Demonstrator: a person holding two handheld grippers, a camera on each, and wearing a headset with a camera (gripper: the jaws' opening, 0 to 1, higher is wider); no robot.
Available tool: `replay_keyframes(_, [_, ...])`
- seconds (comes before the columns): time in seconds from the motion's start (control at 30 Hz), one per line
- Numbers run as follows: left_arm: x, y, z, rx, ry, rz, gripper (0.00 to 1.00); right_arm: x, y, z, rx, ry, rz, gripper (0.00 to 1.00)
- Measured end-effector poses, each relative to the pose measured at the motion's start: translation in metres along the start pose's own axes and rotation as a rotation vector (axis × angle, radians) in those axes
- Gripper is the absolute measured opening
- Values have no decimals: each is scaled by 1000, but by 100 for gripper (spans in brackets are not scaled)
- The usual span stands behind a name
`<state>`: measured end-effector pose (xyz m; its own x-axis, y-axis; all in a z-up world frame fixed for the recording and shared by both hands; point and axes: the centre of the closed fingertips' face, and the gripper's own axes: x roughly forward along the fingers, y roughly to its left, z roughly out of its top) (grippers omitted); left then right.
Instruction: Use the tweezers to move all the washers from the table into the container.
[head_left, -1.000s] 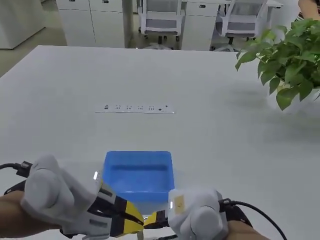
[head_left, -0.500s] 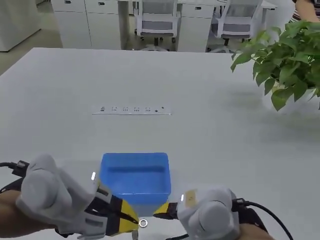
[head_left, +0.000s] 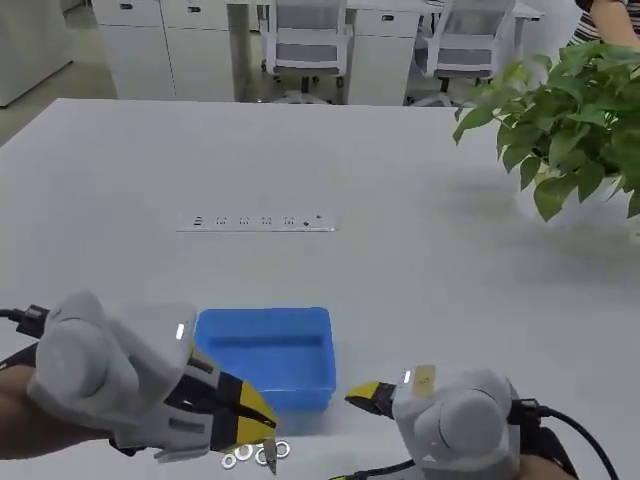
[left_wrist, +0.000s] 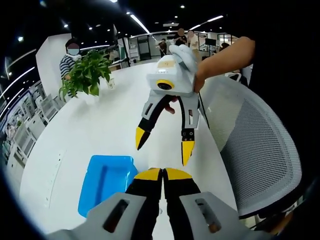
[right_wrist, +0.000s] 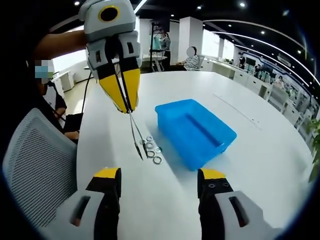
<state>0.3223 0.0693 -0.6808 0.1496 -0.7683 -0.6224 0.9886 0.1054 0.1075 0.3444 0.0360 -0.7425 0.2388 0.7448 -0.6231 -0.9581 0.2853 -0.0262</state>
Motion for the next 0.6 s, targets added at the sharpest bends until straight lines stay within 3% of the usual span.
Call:
replay_keyframes(0.17, [2,3,0,2,0,-1,5,-3,-3,2,14,-17,-19,71])
replay_keyframes(0.5, [5,9,1,4,-8,-1,5,-5,-8,5,48,-74,-54,100])
replay_keyframes(0.6, [6,12,0,2,-9,0,5,-5,-8,4,46,-73,-57,100])
